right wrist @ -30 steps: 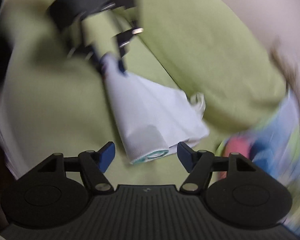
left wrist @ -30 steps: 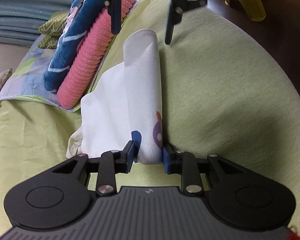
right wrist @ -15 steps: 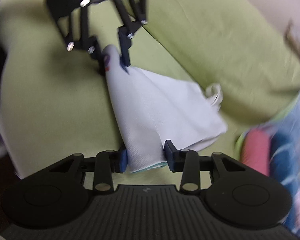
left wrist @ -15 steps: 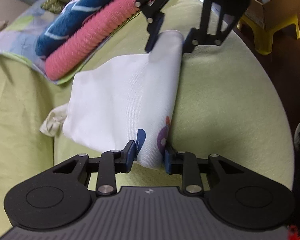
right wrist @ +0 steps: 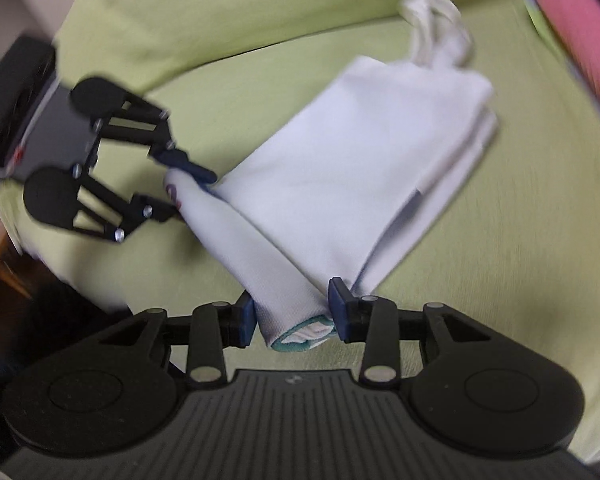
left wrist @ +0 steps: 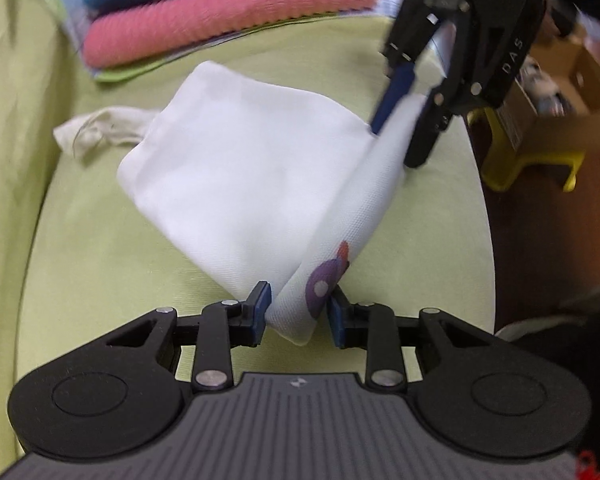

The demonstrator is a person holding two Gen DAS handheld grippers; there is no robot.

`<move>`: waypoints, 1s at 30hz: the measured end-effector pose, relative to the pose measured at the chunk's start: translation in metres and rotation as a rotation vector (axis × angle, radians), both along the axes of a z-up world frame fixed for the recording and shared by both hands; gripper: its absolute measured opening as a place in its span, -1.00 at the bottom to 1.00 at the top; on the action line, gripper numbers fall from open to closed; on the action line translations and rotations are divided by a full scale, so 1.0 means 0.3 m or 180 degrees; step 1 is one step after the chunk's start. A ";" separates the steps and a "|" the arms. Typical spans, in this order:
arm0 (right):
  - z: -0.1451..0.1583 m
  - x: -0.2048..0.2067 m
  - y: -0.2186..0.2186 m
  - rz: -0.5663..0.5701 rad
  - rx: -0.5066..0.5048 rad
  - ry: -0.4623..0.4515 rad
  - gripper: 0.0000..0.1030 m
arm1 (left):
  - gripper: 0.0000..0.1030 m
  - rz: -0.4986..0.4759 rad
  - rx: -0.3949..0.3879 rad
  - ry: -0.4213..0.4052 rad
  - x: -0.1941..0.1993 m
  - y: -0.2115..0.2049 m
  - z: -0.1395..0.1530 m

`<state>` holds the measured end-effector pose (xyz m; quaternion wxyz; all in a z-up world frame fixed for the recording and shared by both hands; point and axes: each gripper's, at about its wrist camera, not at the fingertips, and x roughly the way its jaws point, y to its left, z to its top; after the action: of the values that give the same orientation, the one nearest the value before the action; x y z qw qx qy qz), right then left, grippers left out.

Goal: Fold shopping bag

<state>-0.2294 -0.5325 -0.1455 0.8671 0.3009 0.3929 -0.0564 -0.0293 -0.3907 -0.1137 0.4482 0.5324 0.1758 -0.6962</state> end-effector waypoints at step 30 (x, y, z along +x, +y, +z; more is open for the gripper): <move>-0.069 0.031 -0.218 -0.0752 0.1162 0.0402 -0.40 | -0.87 0.0161 -0.0528 -0.0260 -0.063 -0.063 -0.043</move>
<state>-0.2201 -0.5980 -0.1662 0.7593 0.4926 0.4121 -0.1043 -0.0482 -0.4094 -0.1266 0.5150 0.5169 0.1124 -0.6745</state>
